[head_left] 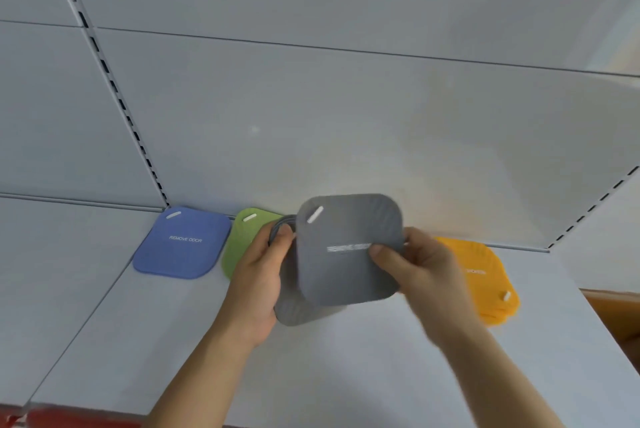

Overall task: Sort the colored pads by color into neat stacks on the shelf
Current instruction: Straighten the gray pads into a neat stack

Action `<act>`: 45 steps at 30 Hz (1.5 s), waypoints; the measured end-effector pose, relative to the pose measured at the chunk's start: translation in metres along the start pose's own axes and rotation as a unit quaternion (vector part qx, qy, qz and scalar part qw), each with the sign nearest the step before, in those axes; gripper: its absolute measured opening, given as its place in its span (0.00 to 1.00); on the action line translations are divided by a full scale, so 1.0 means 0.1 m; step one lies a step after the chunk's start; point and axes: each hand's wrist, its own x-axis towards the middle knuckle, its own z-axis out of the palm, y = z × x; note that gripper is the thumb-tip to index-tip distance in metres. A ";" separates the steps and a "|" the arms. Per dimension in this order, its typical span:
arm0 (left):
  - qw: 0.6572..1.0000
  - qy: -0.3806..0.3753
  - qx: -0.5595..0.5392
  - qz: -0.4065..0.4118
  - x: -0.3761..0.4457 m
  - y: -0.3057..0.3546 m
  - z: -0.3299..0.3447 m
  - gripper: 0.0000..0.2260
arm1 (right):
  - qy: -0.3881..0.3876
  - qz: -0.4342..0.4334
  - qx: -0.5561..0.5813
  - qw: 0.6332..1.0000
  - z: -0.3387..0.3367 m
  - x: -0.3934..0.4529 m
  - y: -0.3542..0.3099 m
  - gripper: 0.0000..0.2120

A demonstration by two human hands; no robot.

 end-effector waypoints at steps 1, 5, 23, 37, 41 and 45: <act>1.000 -0.008 0.001 -0.006 -0.01 -0.01 0.07 0.13 | 0.014 0.011 -0.017 1.000 0.10 -0.04 0.09 0.02; 0.999 -0.015 -0.026 -0.039 -0.01 -0.08 0.16 0.15 | 0.058 -0.005 -0.126 0.990 0.17 -0.09 0.32 0.03; 0.976 -0.077 0.164 0.119 -0.15 -0.10 0.18 0.11 | 0.041 0.001 -0.119 0.992 0.26 -0.16 0.54 0.04; 0.953 -0.149 0.216 0.152 -0.18 -0.12 0.14 0.14 | 0.046 -0.083 -0.031 0.995 0.05 -0.35 0.36 0.19; 0.961 -0.152 0.199 0.120 -0.17 -0.24 0.15 0.15 | 0.059 -0.047 -0.025 0.997 0.07 -0.33 0.45 0.21; 0.971 -0.139 0.142 0.136 -0.19 -0.25 0.25 0.15 | 0.086 -0.070 -0.011 0.994 0.11 -0.33 0.39 0.22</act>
